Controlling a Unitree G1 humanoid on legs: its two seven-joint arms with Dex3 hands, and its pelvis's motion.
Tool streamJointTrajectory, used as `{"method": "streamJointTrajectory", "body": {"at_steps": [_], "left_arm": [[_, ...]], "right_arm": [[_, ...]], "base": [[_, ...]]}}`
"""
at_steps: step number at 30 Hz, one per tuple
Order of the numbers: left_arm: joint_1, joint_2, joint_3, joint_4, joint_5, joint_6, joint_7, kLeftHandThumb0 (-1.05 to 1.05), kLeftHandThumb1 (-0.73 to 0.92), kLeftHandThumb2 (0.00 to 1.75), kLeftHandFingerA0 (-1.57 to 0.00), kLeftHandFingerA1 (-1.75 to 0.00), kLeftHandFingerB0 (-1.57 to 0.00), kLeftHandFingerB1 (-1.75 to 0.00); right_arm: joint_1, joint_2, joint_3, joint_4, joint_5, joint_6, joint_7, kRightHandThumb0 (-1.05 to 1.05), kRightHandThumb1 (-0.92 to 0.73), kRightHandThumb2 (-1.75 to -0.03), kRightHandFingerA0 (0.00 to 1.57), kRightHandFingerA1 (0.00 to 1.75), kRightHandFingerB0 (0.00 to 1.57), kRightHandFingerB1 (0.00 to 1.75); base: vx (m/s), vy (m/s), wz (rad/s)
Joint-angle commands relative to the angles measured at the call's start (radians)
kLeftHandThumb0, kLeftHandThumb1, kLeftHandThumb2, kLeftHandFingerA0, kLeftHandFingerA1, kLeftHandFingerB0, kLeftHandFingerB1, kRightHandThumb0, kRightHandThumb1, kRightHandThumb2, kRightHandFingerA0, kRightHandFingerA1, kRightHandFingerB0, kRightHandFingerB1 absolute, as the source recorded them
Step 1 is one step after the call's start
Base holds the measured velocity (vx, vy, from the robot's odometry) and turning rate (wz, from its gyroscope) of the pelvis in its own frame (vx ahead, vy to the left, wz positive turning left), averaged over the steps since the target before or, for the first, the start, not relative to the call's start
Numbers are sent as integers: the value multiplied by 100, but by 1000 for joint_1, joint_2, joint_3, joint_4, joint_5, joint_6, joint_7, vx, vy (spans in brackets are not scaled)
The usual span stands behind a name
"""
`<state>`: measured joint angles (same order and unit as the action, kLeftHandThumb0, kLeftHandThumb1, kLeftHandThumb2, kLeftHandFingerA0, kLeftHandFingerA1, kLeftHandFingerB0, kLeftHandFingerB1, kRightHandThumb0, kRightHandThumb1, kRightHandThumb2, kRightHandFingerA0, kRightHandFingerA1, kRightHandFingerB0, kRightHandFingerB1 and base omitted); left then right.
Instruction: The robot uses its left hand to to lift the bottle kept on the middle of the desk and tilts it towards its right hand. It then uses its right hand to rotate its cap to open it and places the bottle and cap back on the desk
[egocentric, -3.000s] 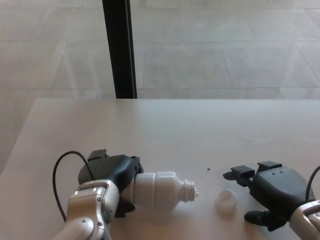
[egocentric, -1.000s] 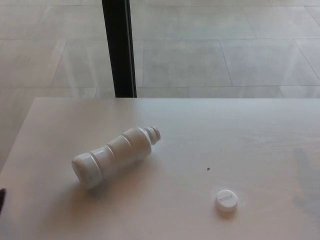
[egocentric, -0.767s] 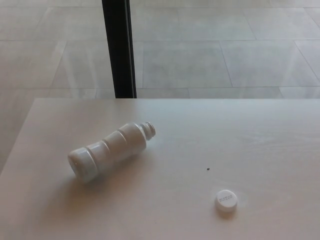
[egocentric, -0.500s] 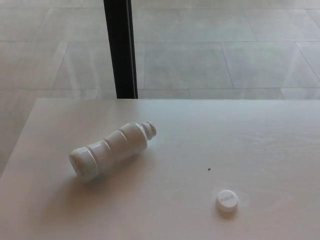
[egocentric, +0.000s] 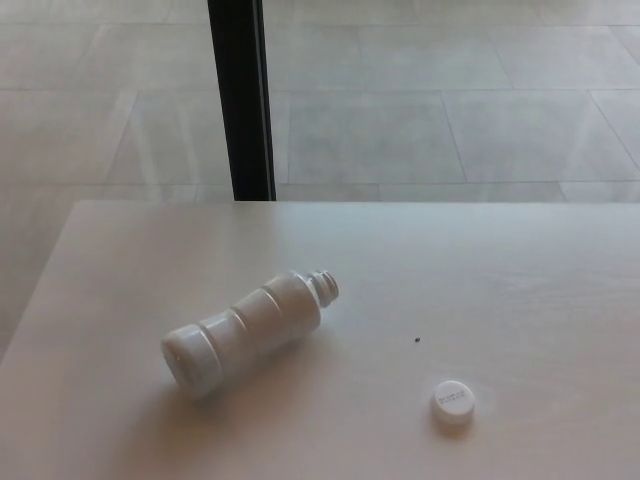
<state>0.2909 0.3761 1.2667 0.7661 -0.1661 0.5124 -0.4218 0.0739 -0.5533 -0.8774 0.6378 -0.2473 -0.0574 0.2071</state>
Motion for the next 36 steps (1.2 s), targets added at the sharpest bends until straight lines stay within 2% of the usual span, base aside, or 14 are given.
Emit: {"method": "streamJointTrajectory", "body": {"at_steps": [1, 8, 9, 10, 11, 18, 19, 23, 25, 26, 32, 33, 34, 36], "left_arm": [[31, -58, 184, 395, -270, -374, 108, -88, 69, 110, 0, -60, 0, -50], [52, -51, 66, 430, -173, -431, 62, -93, 71, 109, -6, -72, -8, -63], [49, -54, 31, 432, -142, -440, 82, -83, 90, 66, -6, -93, -2, -77], [60, -52, -12, 435, -105, -457, 64, -86, 91, 66, -10, -87, -1, -69], [83, -53, -60, 433, -67, -469, 25, -92, 70, 111, -21, -75, -12, -65], [95, -42, -115, 457, -74, -509, 33, -92, 73, 113, -27, -78, -13, -66], [97, -41, -113, 463, -87, -517, 30, -86, 92, 70, -6, -96, -5, -75], [102, -36, -93, 478, -133, -506, 34, -86, 92, 66, -8, -90, -6, -74], [99, -33, -97, 486, -144, -507, 39, -86, 92, 66, -8, -91, -5, -74], [100, -33, -96, 486, -152, -505, 36, -85, 92, 67, -8, -89, -3, -73], [95, -28, -140, 493, -159, -543, 32, -87, 92, 68, -9, -89, -6, -74], [92, -27, -150, 495, -158, -551, 42, -94, 74, 113, -18, -75, -12, -67], [89, -26, -149, 497, -169, -549, 36, -85, 92, 67, -9, -89, -6, -74], [85, -25, -157, 502, -183, -552, 36, -86, 92, 66, -8, -90, -5, -74]], "right_arm": [[-37, 238, -387, 284, 486, 79, -291, -55, -77, -63, 18, 47, 17, 28], [-24, 240, -389, 344, 477, 58, -199, -54, -72, -62, 22, 39, 24, 29], [-24, 240, -371, 354, 461, 52, -184, -56, -72, -62, 19, 38, 24, 29], [-22, 242, -374, 360, 466, 55, -161, -55, -70, -62, 20, 37, 23, 29], [-14, 249, -361, 368, 456, 54, -147, -54, -69, -61, 20, 36, 26, 30], [5, 269, -307, 387, 424, 16, -83, -57, -68, -62, 21, 39, 26, 30], [7, 274, -288, 381, 410, 13, -89, -58, -67, -61, 24, 40, 28, 30], [29, 268, -259, 394, 410, -5, -57, -63, -55, -84, 10, 46, 17, 41], [36, 265, -237, 390, 397, -5, -71, -58, -72, -62, 19, 38, 27, 29], [40, 264, -240, 391, 410, -6, -60, -63, -56, -85, 11, 47, 17, 41], [33, 264, -238, 407, 466, -1, -77, -59, -54, -82, 16, 48, 21, 41], [34, 266, -228, 409, 469, -5, -73, -60, -55, -82, 16, 48, 21, 41], [35, 263, -199, 413, 442, -18, -94, -57, -70, -61, 23, 38, 29, 30], [27, 259, -178, 418, 452, -21, -104, -57, -70, -61, 23, 38, 29, 30]], "base": [[0, 0, 0], [0, 0, 0], [0, 0, 0], [0, 0, 0], [0, 0, 0], [0, 0, 0], [0, 0, 0], [0, 0, 0], [0, 0, 0], [0, 0, 0], [0, 0, 0], [0, 0, 0], [0, 0, 0], [0, 0, 0]]}}
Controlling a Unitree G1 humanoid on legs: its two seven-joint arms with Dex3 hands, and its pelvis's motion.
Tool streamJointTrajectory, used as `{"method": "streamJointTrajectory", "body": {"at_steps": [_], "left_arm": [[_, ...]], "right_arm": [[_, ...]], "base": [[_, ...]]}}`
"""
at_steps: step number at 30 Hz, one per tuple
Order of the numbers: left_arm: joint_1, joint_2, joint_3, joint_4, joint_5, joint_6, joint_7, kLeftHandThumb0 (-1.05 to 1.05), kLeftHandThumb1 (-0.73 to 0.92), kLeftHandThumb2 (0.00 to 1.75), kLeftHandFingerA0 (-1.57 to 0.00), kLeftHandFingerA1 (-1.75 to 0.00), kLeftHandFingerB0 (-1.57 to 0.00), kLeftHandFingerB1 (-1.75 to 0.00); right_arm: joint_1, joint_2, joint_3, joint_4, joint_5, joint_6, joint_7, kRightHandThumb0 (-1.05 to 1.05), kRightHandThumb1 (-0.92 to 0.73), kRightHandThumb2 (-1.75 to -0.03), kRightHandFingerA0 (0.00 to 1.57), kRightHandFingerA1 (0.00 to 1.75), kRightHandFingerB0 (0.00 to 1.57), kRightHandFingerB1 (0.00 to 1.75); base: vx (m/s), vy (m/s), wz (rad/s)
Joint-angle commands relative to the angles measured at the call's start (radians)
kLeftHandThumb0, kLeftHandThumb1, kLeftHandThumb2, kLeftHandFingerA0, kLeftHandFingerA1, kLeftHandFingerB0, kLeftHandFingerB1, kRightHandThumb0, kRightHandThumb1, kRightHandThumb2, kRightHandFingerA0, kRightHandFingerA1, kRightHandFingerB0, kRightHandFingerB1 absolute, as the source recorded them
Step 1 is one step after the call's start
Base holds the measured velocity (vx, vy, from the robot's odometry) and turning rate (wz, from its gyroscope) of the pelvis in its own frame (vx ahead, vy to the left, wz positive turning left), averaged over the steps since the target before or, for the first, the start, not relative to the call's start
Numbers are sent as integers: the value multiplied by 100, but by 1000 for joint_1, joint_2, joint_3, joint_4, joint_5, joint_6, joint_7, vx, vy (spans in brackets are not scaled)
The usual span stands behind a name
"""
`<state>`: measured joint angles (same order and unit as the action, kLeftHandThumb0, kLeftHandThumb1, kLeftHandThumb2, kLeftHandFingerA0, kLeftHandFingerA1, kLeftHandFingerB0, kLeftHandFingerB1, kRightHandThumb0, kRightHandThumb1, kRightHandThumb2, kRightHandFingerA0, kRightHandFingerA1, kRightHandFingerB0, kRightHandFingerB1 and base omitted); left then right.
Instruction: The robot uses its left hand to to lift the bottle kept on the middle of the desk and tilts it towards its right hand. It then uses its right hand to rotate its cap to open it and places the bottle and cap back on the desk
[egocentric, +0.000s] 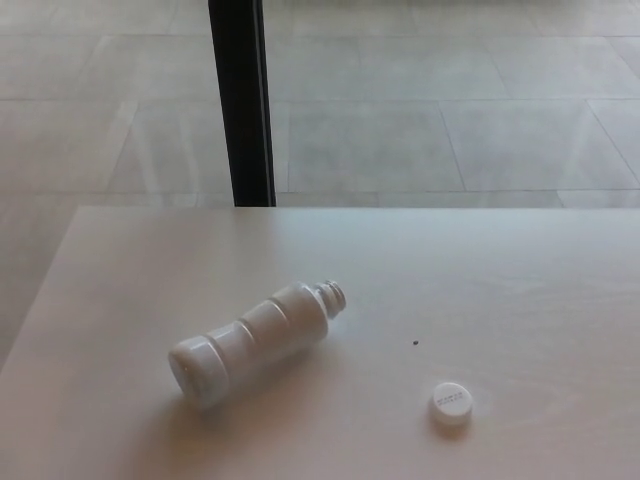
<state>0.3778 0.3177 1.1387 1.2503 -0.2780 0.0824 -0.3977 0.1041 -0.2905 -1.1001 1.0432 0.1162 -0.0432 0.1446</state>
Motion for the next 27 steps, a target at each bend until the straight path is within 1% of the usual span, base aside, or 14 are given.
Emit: {"method": "streamJointTrajectory", "body": {"at_steps": [1, 5, 6, 7, 8, 11, 15, 17, 19, 21, 23, 24, 26, 27], "left_arm": [[-5, 34, -30, 19, -82, -119, 14, -86, 92, 66, -9, -93, -5, -77], [-21, 38, -49, 24, -113, -120, 42, -83, 92, 68, -11, -90, -8, -73], [-28, 42, -57, 28, -111, -123, 49, -48, 58, 116, -10, -65, -1, -58], [-31, 43, -66, 30, -118, -130, 45, -48, 58, 116, -10, -65, -1, -58], [-33, 43, -76, 32, -118, -137, 44, -85, 92, 68, -12, -89, -7, -73], [-37, 43, -102, 34, -124, -157, 46, -96, 71, 114, -26, -81, -17, -71], [-42, 39, -110, 43, -158, -165, 43, -91, 87, 67, -10, -101, -16, -81], [-42, 38, -134, 46, -148, -171, 50, -87, 67, 114, -12, -72, -18, -69], [-40, 34, -151, 45, -153, -174, 49, -89, 90, 66, -11, -91, -12, -76], [-43, 29, -171, 45, -150, -183, 67, -95, 71, 112, -21, -77, -20, -70], [-52, 24, -173, 45, -168, -186, 80, -93, 70, 110, -23, -77, -19, -70], [-65, 26, -169, 46, -180, -175, 108, -84, 86, 65, -22, -91, -14, -73], [-64, 28, -197, 48, -165, -169, 88, -93, 70, 112, -24, -77, -21, -69], [-66, 24, -196, 48, -173, -169, 95, -89, 86, 64, -19, -89, -14, -73]], "right_arm": [[7, -11, 46, 14, 105, -49, -6, -56, -71, -62, 19, 42, 22, 30], [-1, -36, 94, 33, 118, -44, -49, -59, -68, -60, 27, 41, 29, 29], [-19, -38, 89, 60, 128, -57, -76, -59, -53, -81, 13, 46, 24, 43], [-39, -43, 76, 88, 167, -60, -76, -59, -53, -81, 13, 46, 24, 43], [-32, -46, 97, 84, 154, -64, -83, -61, -54, -82, 18, 47, 23, 42], [-27, -42, 107, 47, 185, -39, -83, -58, -67, -61, 24, 40, 28, 30], [-32, -46, 101, 18, 242, -36, -68, -53, -71, -61, 18, 37, 25, 29], [-22, -56, 99, 23, 260, -35, -64, -54, -70, -61, 20, 39, 26, 29], [-14, -62, 106, 27, 268, -35, -62, -54, -70, -61, 17, 37, 24, 29], [-22, -69, 109, 23, 285, -21, -70, -55, -68, -61, 21, 39, 26, 29], [-33, -70, 114, 9, 295, -12, -86, -55, -70, -61, 21, 39, 24, 29], [-40, -71, 123, 2, 295, -12, -91, -56, -70, -61, 21, 39, 24, 29], [-61, -78, 95, 1, 344, -4, -73, -54, -70, -62, 19, 40, 22, 28], [-66, -81, 86, -3, 359, -2, -71, -53, -70, -62, 17, 41, 21, 28]], "base": [[0, 0, 0], [0, 0, 0], [0, 0, 0], [0, 0, 0], [0, 0, 0], [0, 0, 0], [0, 0, 0], [0, 0, 0], [0, 0, 0], [0, 0, 0], [0, 0, 0], [0, 0, 0], [0, 0, 0], [0, 0, 0]]}}
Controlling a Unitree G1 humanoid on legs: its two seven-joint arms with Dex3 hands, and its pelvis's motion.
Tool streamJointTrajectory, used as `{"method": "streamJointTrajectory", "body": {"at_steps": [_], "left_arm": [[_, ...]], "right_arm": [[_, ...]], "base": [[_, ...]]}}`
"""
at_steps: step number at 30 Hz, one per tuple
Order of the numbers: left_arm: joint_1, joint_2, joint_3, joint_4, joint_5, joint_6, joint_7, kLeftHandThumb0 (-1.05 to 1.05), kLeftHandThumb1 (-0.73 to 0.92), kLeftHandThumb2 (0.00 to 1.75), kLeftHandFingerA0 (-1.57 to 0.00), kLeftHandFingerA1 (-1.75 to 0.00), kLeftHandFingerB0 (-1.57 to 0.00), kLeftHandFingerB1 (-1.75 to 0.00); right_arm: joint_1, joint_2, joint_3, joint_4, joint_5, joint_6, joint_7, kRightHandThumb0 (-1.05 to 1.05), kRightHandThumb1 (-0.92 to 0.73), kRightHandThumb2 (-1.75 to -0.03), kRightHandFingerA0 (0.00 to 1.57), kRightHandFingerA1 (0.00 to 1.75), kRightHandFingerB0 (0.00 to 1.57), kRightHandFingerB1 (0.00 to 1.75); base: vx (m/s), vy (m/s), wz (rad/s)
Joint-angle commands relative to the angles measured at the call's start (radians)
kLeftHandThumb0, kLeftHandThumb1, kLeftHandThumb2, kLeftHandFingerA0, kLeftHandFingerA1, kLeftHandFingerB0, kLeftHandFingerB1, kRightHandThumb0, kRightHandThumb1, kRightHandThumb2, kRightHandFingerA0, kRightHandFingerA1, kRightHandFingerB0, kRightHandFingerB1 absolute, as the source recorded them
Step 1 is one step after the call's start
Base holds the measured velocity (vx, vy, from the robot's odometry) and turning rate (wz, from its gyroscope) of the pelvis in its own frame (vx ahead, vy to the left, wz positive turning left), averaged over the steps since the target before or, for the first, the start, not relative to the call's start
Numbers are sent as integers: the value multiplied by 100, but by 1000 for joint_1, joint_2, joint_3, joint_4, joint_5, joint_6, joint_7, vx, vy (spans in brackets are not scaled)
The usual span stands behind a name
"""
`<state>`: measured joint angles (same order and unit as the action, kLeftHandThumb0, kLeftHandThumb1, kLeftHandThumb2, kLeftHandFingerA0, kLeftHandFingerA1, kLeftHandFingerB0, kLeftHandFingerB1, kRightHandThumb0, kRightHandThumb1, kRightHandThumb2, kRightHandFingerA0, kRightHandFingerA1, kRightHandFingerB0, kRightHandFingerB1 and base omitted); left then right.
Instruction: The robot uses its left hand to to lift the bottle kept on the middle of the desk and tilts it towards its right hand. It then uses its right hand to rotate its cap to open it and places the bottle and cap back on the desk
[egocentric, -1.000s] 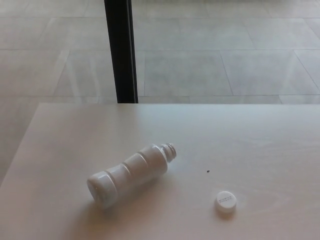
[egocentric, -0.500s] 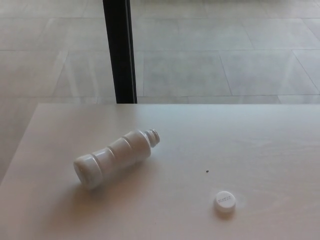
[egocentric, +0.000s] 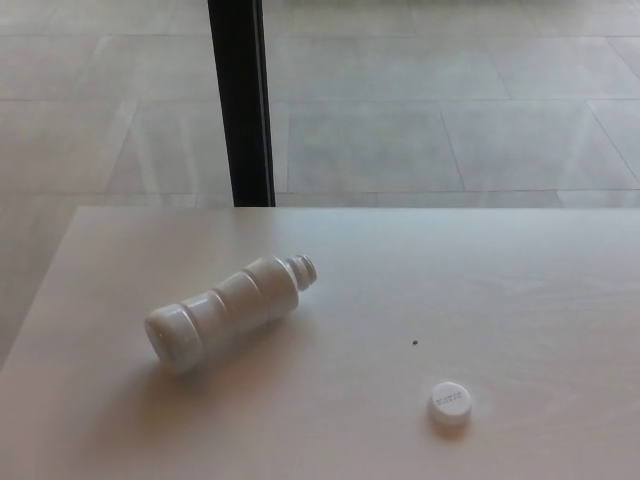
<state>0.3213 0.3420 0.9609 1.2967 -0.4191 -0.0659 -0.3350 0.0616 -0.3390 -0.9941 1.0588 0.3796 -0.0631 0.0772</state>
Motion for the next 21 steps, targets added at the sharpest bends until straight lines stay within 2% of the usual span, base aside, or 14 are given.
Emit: {"method": "streamJointTrajectory", "body": {"at_steps": [1, 2, 3, 4, 5, 8, 10, 13, 14, 15, 16, 18, 19, 21], "left_arm": [[-11, -4, -20, 2, -37, -22, 37, -89, 86, 64, -19, -89, -14, -73], [-14, -8, -16, 2, -46, -15, 42, -50, 50, 111, -12, -65, -1, -57], [-18, -11, -11, 2, -57, -7, 51, -86, 85, 64, -18, -89, -10, -71], [-16, -13, -14, 2, -58, -11, 57, -86, 85, 64, -18, -89, -10, -71], [-9, -12, -19, 2, -59, -5, 43, -84, 63, 109, -17, -72, -15, -66], [11, -8, -63, 3, -25, -8, 29, -92, 70, 87, -20, -78, -12, -65], [21, -4, -64, 0, -46, -5, 7, -87, 68, 111, -11, -68, -6, -61], [22, -6, -73, 1, -54, -13, 8, -90, 67, 108, -18, -72, -12, -64], [20, -7, -67, 1, -64, -13, 10, -82, 85, 64, -14, -83, -12, -67], [18, -9, -58, 2, -77, -13, 13, -82, 85, 64, -14, -83, -12, -67], [20, -2, -74, 2, -65, -8, -1, -88, 68, 110, -12, -69, -8, -62], [15, -1, -99, 2, -46, -15, 17, -41, 45, 108, -14, -63, -9, -58], [14, -2, -103, 3, -48, -18, 5, -86, 89, 65, -14, -79, -12, -63], [14, -4, -107, 4, -51, -21, -12, -86, 89, 65, -14, -79, -12, -63]], "right_arm": [[-28, -36, -20, -18, 105, 18, -5, -53, -70, -62, 17, 41, 21, 28], [-41, -41, -29, -24, 118, 30, -29, -52, -67, -61, 21, 44, 23, 29], [-58, -48, -49, -35, 143, 52, -60, -49, -69, -60, 18, 40, 21, 28], [-61, -52, -52, -33, 150, 60, -57, -49, -69, -60, 18, 40, 21, 28], [-62, -56, -55, -24, 151, 64, -79, -48, -69, -60, 19, 43, 21, 29], [-22, -41, -39, -39, 146, 72, -65, -48, -68, -61, 18, 43, 23, 29], [23, -35, 44, -10, 74, 59, -68, -49, -68, -61, 25, 43, 25, 30], [39, -32, 81, 9, 84, 33, -35, -49, -68, -61, 22, 47, 24, 30], [44, -31, 95, 6, 80, 28, -33, -49, -69, -61, 22, 44, 22, 29], [51, -30, 113, 2, 74, 24, -30, -49, -69, -61, 22, 44, 22, 29], [53, -32, 145, -5, 53, 29, -54, -51, -69, -61, 27, 42, 26, 30], [61, -21, 177, -34, 55, 22, -35, -57, -55, -83, 29, 55, 21, 42], [69, -23, 204, -33, 39, 9, -25, -58, -57, -85, 29, 53, 17, 41], [78, -27, 239, -28, 14, -10, -11, -58, -57, -85, 29, 53, 17, 41]], "base": [[0, 0, 0], [0, 0, 0], [0, 0, 0], [0, 0, 0], [0, 0, 0], [0, 0, 0], [0, 0, 0], [0, 0, 0], [0, 0, 0], [0, 0, 0], [0, 0, 0], [0, 0, 0], [0, 0, 0], [0, 0, 0]]}}
